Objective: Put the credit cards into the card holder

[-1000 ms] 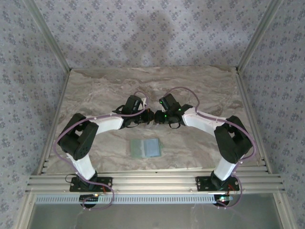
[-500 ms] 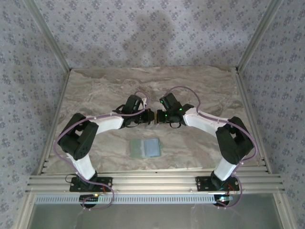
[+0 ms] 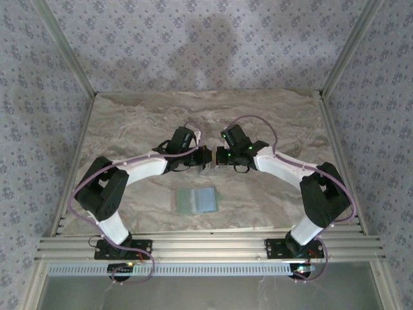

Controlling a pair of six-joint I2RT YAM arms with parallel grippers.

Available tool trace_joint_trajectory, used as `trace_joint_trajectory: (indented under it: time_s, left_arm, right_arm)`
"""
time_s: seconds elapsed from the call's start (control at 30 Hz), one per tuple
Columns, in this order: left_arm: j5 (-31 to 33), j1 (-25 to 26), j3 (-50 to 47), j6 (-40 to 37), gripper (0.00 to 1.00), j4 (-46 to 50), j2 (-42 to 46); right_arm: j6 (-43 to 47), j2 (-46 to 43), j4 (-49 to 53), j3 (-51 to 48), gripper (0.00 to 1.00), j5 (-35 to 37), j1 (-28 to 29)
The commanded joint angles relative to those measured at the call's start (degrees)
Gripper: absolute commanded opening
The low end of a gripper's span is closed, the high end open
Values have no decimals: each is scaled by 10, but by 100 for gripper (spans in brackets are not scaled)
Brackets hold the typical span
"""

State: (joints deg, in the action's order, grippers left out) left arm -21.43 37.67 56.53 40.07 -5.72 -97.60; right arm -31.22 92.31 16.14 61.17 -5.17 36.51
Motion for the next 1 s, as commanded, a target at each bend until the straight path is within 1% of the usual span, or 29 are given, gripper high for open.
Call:
trace_joint_trajectory:
  time_s: [0.0, 0.4, 0.97]
  left_arm:
    - [1, 7, 23, -4, 9, 13, 6]
    - [-7, 16, 37, 4, 9, -10, -37]
    - [1, 26, 58, 5, 9, -6, -67]
  right_arm:
    - [-5, -19, 14, -10, 1, 4, -7]
    - [-15, -36, 9, -27, 1, 6, -19]
    - [-18, -41, 7, -32, 1, -2, -28]
